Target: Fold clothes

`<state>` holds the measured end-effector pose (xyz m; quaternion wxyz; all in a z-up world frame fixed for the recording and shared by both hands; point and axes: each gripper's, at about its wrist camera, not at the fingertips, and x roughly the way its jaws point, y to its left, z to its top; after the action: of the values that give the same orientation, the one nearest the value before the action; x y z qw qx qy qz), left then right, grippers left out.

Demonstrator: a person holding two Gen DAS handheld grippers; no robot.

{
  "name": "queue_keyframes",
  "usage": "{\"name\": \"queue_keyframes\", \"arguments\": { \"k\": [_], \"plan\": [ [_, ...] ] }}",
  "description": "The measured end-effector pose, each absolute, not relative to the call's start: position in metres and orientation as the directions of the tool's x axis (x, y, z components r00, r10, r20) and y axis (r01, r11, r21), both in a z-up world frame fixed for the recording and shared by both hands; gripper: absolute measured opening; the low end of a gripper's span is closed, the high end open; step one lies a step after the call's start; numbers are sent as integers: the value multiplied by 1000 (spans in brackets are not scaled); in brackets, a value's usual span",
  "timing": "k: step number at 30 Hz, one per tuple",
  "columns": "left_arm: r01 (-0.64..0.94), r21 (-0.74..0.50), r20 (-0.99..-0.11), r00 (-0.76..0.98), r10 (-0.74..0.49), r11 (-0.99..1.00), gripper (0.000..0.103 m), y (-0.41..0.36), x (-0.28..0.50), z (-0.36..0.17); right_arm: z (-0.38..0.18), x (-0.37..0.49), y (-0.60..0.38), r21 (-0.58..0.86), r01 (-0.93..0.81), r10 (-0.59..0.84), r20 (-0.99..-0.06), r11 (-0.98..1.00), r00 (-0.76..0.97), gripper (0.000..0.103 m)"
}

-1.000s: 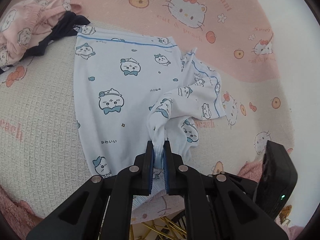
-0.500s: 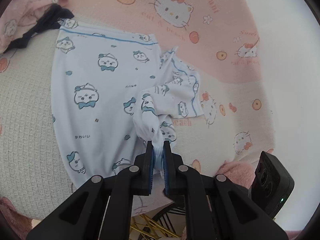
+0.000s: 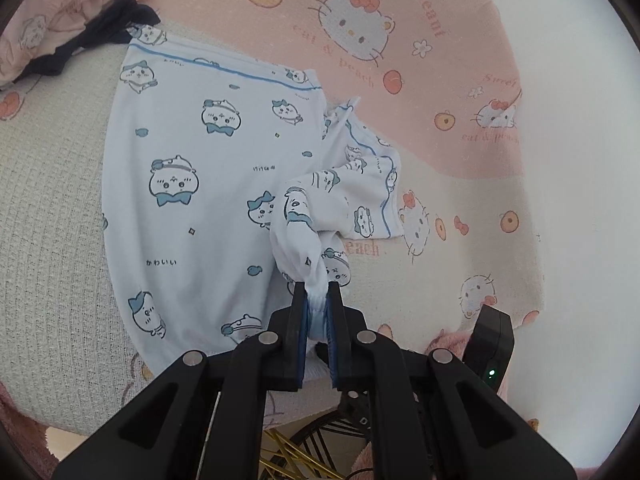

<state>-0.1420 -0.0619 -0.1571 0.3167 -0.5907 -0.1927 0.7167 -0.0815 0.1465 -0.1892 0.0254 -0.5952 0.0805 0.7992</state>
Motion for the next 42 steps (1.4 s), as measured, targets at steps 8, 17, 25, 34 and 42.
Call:
{"name": "queue_keyframes", "arguments": {
  "k": [8, 17, 25, 34, 42],
  "plan": [
    [-272, -680, -686, -91, 722, -681, 9, -58, -143, -142, -156, -76, 154, 242, -117, -180, -905, -963, -386, 38],
    [-285, -627, -719, -145, 680, -725, 9, -55, -144, -134, -193, -108, 135, 96, -59, -70, -937, -994, -341, 37],
    [-194, -607, -761, -136, 634, -771, 9, -87, -131, -152, -179, -88, 142, -41, -55, 57, -944, -998, -326, 38],
    [-185, -499, -835, -159, 527, -846, 9, -96, -117, -159, -156, -65, 128, 20, 93, -54, -926, -995, -374, 40],
    [-191, -524, -815, -168, 554, -830, 9, -94, -130, -156, -131, -60, 113, -25, 180, -72, -856, -983, -512, 40]
  ]
}}
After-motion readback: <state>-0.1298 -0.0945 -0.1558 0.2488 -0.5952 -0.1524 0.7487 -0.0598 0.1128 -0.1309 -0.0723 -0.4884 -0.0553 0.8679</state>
